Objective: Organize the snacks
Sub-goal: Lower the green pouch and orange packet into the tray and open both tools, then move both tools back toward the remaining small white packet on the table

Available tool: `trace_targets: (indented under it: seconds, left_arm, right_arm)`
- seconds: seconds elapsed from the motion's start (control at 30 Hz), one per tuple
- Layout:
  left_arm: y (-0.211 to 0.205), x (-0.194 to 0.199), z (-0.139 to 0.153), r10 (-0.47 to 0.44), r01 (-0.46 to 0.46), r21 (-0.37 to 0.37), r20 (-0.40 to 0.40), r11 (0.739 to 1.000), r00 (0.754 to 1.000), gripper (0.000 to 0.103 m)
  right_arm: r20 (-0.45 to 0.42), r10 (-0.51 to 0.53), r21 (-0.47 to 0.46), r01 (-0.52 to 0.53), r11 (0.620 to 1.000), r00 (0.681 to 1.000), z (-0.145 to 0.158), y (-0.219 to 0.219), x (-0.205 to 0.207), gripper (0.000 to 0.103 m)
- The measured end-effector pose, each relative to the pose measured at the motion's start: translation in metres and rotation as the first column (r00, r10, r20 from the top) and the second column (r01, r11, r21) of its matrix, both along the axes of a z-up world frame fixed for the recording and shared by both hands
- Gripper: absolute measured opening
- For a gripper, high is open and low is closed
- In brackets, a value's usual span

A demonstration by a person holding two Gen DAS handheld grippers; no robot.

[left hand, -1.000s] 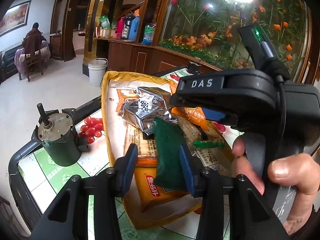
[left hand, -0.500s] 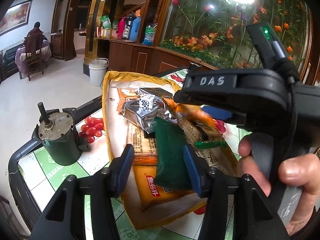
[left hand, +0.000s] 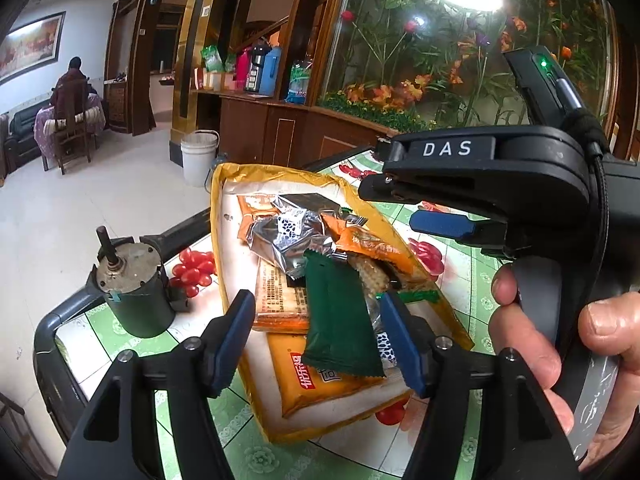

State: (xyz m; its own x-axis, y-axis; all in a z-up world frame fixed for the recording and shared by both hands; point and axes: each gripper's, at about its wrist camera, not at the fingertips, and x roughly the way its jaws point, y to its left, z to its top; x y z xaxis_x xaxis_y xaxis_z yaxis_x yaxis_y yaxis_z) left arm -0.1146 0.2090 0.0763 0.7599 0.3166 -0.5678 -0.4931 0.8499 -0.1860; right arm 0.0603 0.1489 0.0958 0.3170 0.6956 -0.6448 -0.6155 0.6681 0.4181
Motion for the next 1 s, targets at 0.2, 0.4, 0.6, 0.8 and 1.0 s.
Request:
trace_targets:
  seconds: [0.2,0.4,0.6,0.8,1.0]
  left_arm:
    - [-0.007,-0.004,0.005,-0.008,0.008,0.015,0.009,1.0,1.0,0.066]
    - [-0.012,-0.008,0.01,-0.013,0.013,0.03,0.021,0.999,1.0,0.07]
    - [-0.016,-0.014,0.013,-0.022,0.021,0.046,0.03,0.999,0.999,0.07]
    - [-0.019,-0.018,0.013,-0.028,0.026,0.063,0.035,0.998,0.999,0.075]
    - [-0.02,-0.02,0.013,-0.035,0.032,0.068,0.035,0.997,0.999,0.075]
  right_arm:
    - [-0.009,-0.006,0.016,0.006,1.0,1.0,0.004,-0.011,-0.005,0.059]
    - [-0.007,-0.013,0.011,0.013,1.0,1.0,0.002,-0.021,-0.01,0.059]
    - [0.001,-0.021,0.006,0.021,1.0,1.0,0.001,-0.031,-0.018,0.059]
    - [0.002,-0.033,-0.002,0.033,0.999,0.999,-0.004,-0.044,-0.025,0.059]
    - [-0.003,-0.041,-0.006,0.041,0.999,0.999,-0.009,-0.057,-0.033,0.059]
